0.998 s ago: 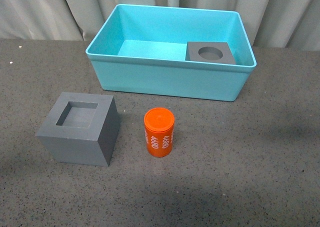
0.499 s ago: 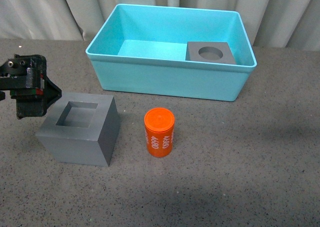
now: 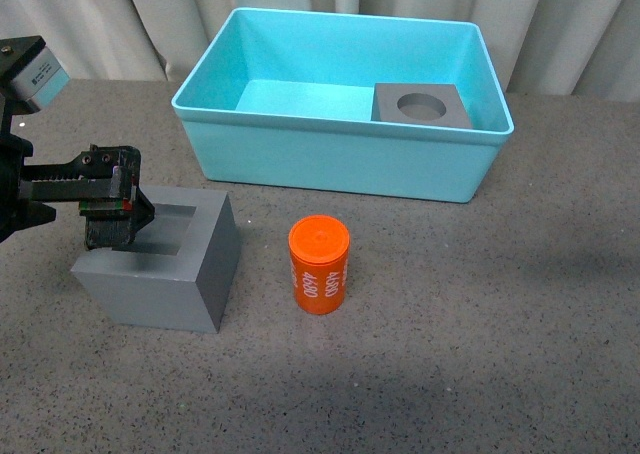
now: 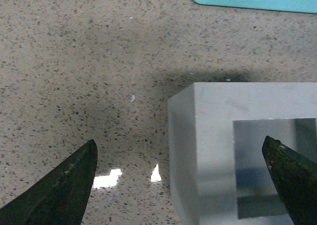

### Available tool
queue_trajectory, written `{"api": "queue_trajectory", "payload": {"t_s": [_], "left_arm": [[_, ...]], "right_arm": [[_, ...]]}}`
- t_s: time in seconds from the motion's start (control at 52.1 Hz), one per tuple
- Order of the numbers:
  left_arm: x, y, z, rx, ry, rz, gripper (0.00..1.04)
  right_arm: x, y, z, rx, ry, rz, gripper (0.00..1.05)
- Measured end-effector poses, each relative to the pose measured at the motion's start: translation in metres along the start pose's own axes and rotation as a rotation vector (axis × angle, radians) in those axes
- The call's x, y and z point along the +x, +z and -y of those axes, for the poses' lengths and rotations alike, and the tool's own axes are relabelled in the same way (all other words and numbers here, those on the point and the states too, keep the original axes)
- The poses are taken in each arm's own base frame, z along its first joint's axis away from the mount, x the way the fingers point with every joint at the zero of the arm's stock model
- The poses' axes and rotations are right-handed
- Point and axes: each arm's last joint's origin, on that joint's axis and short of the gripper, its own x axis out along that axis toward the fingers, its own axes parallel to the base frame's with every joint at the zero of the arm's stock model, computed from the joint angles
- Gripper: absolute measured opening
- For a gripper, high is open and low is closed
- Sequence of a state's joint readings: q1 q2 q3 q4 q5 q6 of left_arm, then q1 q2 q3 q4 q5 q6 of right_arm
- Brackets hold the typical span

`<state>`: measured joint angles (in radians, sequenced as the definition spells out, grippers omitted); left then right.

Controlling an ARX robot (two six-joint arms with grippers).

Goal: Place gray and orange parts in blue box

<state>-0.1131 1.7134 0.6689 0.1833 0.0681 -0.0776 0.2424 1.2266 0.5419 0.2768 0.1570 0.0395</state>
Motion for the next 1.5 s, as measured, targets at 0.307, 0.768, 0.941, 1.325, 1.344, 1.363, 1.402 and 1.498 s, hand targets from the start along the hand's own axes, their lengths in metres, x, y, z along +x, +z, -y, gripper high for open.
{"api": "queue_trajectory", "payload": {"t_s": [0.307,0.768,0.941,1.325,1.344,1.363,1.402,1.498], "left_arm": [[0.007,0.003,0.002,0.016,-0.011,-0.024,0.44],[-0.016,0.027,0.011,0.004,-0.012,0.066,0.17],[-0.045,0.064,0.029,0.014,-0.049,0.23,0.17],[-0.031,0.145,0.066,0.002,-0.09,0.411,0.17],[-0.024,0.148,0.067,0.002,-0.087,0.402,0.17],[-0.018,0.149,0.068,0.001,-0.082,0.396,0.17],[-0.008,0.151,0.068,-0.002,-0.071,0.384,0.17],[0.016,0.152,0.068,-0.003,-0.055,0.345,0.17]], "right_arm": [[0.0,0.0,0.0,0.0,0.0,0.0,0.95],[0.0,0.0,0.0,-0.001,0.0,0.0,0.95],[0.0,0.0,0.0,-0.002,0.0,0.0,0.95],[0.0,0.0,0.0,-0.002,0.0,0.0,0.95],[0.0,0.0,0.0,-0.002,0.0,0.0,0.95],[0.0,0.0,0.0,-0.002,0.0,0.0,0.95],[0.0,0.0,0.0,-0.002,0.0,0.0,0.95],[0.0,0.0,0.0,-0.002,0.0,0.0,0.95]]}}
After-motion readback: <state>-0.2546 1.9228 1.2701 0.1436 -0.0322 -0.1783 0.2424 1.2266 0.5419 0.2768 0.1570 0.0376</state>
